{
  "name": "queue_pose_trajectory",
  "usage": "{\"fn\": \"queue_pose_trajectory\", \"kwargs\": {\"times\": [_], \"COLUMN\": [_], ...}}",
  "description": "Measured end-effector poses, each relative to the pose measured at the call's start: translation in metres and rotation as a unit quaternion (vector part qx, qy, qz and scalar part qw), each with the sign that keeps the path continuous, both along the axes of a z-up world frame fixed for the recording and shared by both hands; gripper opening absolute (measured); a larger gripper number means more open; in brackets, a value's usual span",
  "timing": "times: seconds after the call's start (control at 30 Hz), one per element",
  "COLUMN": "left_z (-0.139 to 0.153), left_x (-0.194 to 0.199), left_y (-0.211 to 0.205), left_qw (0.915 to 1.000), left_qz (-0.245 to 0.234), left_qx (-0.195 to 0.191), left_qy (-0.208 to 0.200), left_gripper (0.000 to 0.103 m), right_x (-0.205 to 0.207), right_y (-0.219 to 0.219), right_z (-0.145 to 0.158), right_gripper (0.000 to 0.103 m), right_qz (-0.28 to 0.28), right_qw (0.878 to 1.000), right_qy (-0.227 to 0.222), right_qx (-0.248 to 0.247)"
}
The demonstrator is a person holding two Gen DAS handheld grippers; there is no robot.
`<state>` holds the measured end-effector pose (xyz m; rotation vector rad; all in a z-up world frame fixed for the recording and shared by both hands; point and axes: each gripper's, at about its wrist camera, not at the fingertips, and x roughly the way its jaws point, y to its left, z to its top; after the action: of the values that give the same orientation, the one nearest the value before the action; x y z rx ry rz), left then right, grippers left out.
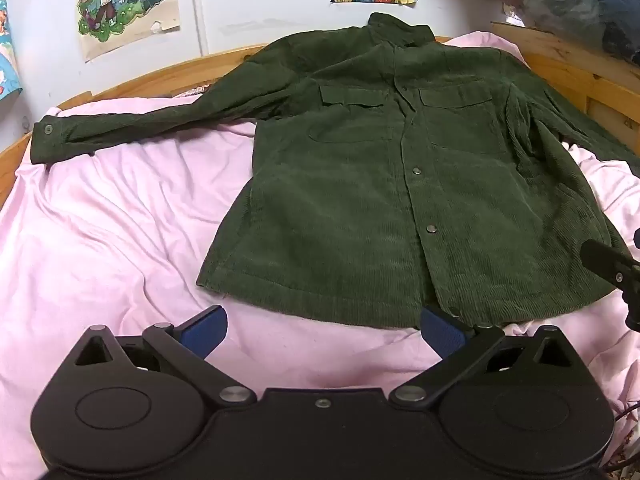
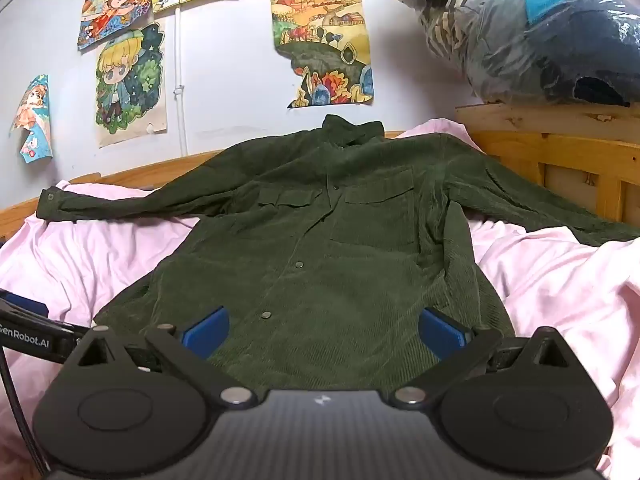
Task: Fold large clothes
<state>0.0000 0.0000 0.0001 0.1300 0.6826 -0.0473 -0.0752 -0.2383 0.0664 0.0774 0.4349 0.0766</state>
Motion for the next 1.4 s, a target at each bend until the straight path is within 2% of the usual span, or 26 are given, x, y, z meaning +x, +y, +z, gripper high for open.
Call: {"fn": "queue_pose_trajectory", "kwargs": {"times": [1.4], "left_z": [0.0003], "left_x": [0.0013], "left_y": [0.0021], "left_qw": [1.0000], "left_qz": [-0.002], "left_qx": [-0.006], "left_qy": [0.001], "left_gripper": [0.102], "right_x": [0.0030], "right_y": [0.0002], "right_z": [-0.0019], "right_gripper": [0.103], "right_qz": [0.000], "right_qw": [1.000], "right_qy": [0.009], "right_qx": [0.004]}}
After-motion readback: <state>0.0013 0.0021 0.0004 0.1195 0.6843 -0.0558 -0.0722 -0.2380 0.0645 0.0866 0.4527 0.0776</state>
